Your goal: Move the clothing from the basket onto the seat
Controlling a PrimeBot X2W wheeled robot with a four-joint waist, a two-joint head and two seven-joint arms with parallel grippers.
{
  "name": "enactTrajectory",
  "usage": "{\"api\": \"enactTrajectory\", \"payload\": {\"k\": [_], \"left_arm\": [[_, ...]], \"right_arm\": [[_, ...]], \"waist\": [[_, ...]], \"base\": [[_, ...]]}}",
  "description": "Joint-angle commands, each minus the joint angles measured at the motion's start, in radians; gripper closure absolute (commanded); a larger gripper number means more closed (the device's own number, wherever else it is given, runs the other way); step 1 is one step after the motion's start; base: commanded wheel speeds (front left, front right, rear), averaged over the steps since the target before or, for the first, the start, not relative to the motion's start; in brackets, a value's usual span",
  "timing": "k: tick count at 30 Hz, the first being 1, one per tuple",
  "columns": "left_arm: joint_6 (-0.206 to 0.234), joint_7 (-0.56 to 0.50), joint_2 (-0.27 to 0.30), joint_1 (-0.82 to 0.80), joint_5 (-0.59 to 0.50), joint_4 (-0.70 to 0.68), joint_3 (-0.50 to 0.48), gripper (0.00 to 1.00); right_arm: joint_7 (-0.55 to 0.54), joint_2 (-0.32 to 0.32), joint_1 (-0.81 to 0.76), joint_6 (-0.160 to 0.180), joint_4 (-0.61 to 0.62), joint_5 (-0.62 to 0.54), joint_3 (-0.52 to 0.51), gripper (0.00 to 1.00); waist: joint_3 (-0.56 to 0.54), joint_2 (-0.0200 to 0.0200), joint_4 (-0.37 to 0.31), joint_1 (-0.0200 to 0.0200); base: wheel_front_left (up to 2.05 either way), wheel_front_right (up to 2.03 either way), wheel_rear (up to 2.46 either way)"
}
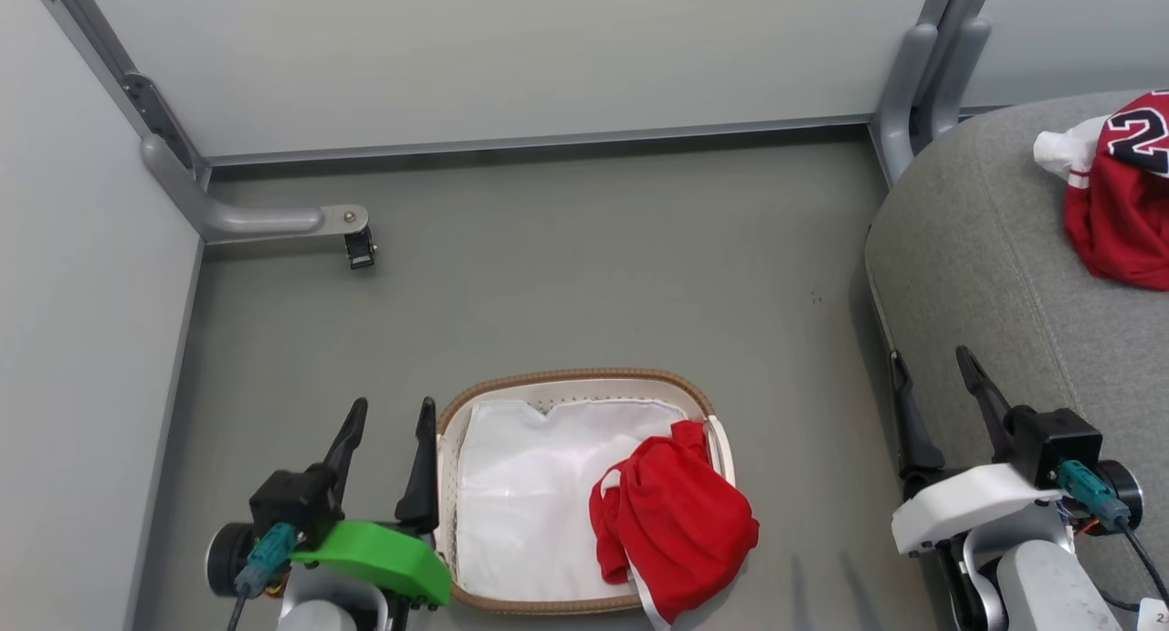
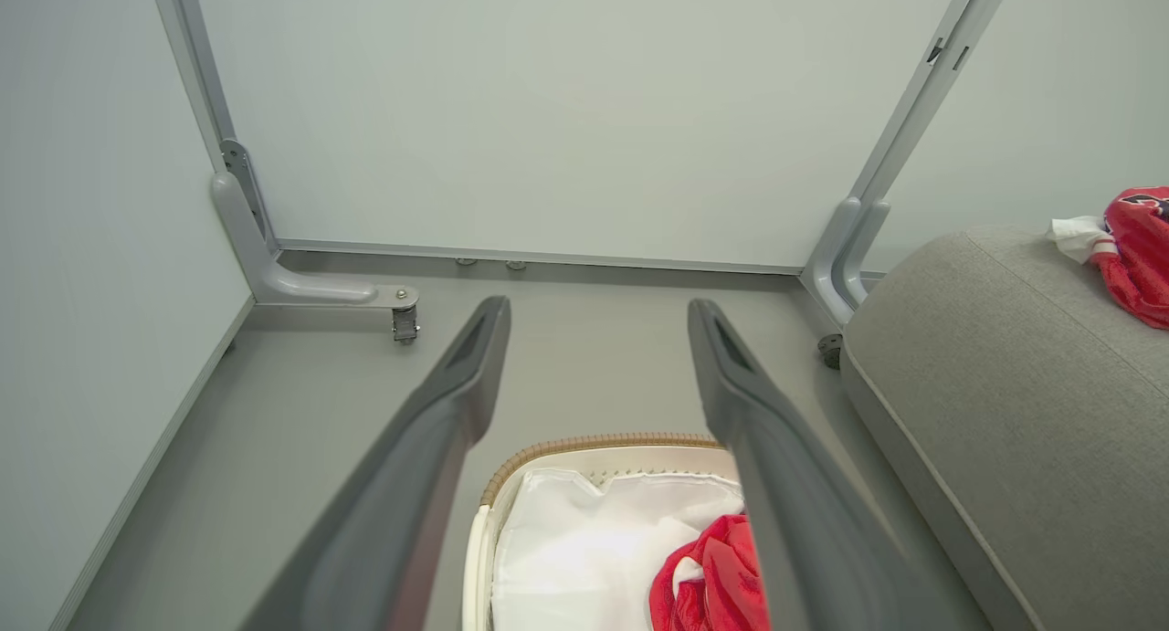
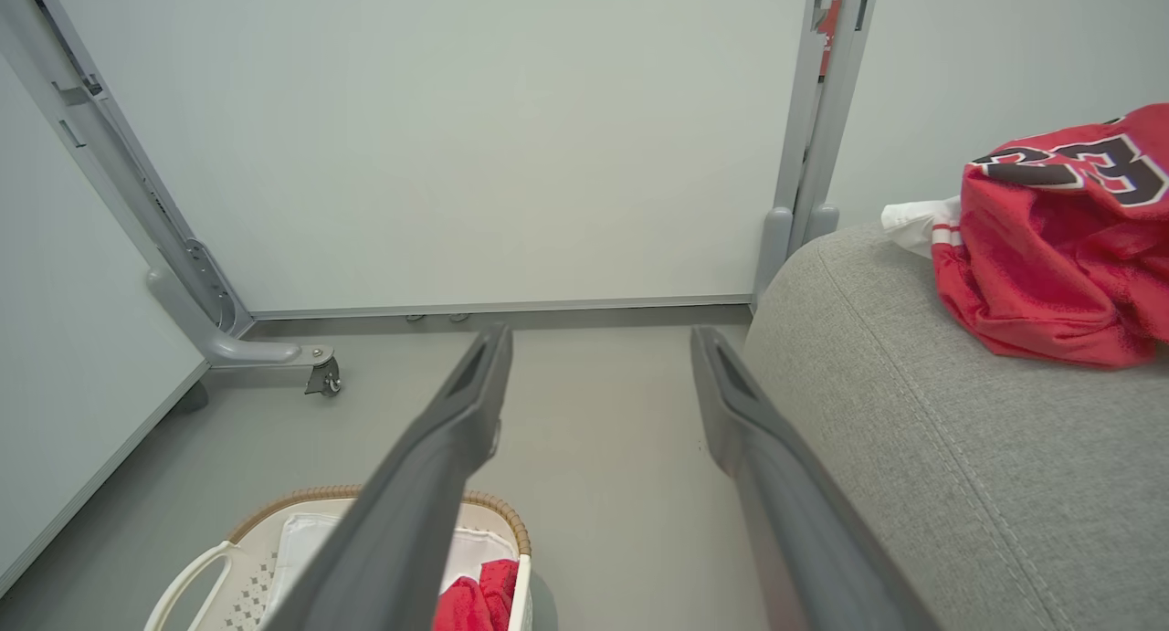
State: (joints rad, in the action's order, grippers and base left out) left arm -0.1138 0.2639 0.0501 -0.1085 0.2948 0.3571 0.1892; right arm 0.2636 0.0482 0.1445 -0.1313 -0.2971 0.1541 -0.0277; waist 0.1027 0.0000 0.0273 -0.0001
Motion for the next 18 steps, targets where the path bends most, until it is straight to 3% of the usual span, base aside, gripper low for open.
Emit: {"api": "enactTrajectory", "payload": {"k": [1, 7, 18], "left_arm": [[-0.004, 0.001, 0.001, -0.036, -0.010, 0.007, 0.016, 0.00], [-0.010, 0.001, 0.001, -0.163, -0.033, 0.062, 0.087, 0.00], [-0.017, -0.040, 0.002, -0.450, -0.021, 0.299, 0.299, 0.00]], "right_arm": [[0.002, 0.004, 0.016, 0.001, 0.008, -0.008, -0.006, 0.00], [0.002, 0.004, 0.071, 0.001, 0.038, -0.032, -0.024, 0.00], [0.002, 0.004, 0.187, 0.001, 0.086, -0.035, -0.030, 0.00]], "waist": [[0.031, 0.0000, -0.004, 0.0001], [0.111, 0.0000, -0.026, 0.0001], [0.297, 0.0000, -0.092, 0.0001]], "base": [[0.00, 0.00, 0.00], [0.00, 0.00, 0.00], [0.00, 0.00, 0.00]]}}
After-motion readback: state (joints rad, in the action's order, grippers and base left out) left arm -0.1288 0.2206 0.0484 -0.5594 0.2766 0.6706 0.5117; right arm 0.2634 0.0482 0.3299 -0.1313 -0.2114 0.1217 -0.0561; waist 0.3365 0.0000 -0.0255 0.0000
